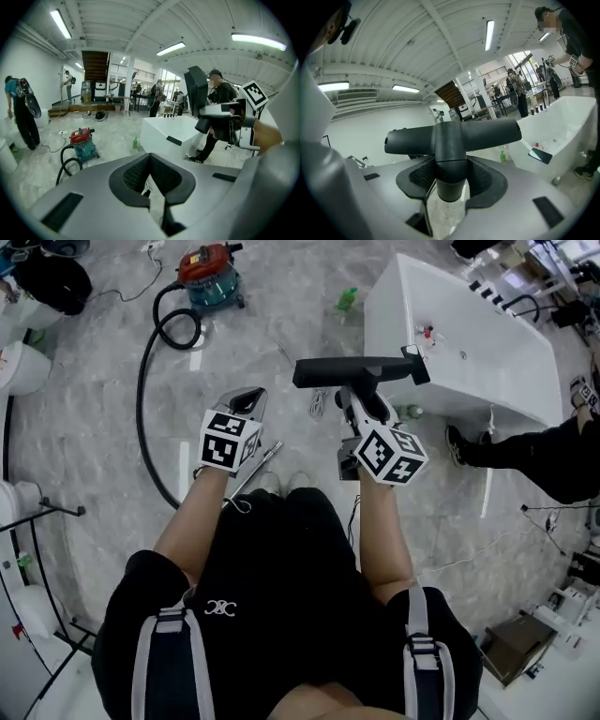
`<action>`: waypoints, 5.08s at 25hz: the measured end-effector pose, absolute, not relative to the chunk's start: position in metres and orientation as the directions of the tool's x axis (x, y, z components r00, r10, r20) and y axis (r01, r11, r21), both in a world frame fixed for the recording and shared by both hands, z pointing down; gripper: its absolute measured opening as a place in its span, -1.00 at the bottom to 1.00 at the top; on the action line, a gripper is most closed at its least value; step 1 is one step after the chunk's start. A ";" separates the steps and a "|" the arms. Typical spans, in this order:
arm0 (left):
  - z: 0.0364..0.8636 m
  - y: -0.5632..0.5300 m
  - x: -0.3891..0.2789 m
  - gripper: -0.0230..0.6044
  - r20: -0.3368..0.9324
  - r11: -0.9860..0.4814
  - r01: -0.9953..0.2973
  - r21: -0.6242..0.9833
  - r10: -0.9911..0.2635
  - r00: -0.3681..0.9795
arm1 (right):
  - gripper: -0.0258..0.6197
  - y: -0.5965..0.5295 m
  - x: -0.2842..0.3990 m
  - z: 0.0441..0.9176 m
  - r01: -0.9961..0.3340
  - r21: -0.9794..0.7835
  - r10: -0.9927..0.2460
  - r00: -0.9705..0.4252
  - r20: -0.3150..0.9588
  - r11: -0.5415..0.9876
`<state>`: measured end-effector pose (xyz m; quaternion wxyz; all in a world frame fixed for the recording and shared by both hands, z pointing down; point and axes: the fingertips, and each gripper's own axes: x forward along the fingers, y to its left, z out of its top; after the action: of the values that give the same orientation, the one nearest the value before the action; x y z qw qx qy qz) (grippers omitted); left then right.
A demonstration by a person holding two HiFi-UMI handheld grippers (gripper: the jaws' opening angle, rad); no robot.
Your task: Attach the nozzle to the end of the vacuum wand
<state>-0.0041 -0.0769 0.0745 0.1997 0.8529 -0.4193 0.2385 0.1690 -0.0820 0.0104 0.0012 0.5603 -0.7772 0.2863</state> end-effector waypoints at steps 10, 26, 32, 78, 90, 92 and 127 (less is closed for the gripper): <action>0.269 -0.052 0.005 -0.90 0.748 -0.547 -0.810 0.212 -0.442 0.494 | -0.30 -0.090 0.200 0.167 -0.816 -0.572 -0.771 -0.420 0.479 0.089; 0.777 0.034 0.003 -0.34 0.928 -0.542 -0.799 0.260 -0.090 0.363 | -0.30 -0.087 0.179 0.560 -0.764 -0.629 -0.554 -0.590 0.587 0.147; 0.948 0.075 -0.027 -0.34 0.978 -0.549 -0.818 0.172 -0.002 0.207 | -0.30 -0.077 0.167 0.688 -0.744 -0.655 -0.502 -0.621 0.601 0.137; 0.749 0.064 -0.029 -0.36 0.838 -0.682 -0.670 0.293 -0.155 0.523 | -0.30 -0.081 0.027 0.638 -0.477 -0.791 -0.264 -0.877 0.401 0.383; 0.767 0.076 -0.024 -0.36 0.817 -0.683 -0.670 0.292 -0.186 0.545 | -0.30 -0.063 0.042 0.671 -0.709 -0.697 -0.372 -0.679 0.632 0.109; 0.767 0.079 -0.025 -0.36 0.805 -0.678 -0.670 0.303 -0.195 0.560 | -0.30 -0.055 0.033 0.665 -0.704 -0.699 -0.361 -0.688 0.629 0.125; 0.770 0.073 0.000 -0.41 0.784 -0.694 -0.585 0.419 -0.048 0.619 | -0.34 -0.054 0.025 0.677 -0.713 -0.699 -0.401 -0.655 0.641 0.048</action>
<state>-0.0003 0.0728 0.7700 0.3417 0.8323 -0.1902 0.3928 0.0253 -0.0542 0.6766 0.1376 0.3921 -0.7105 0.5679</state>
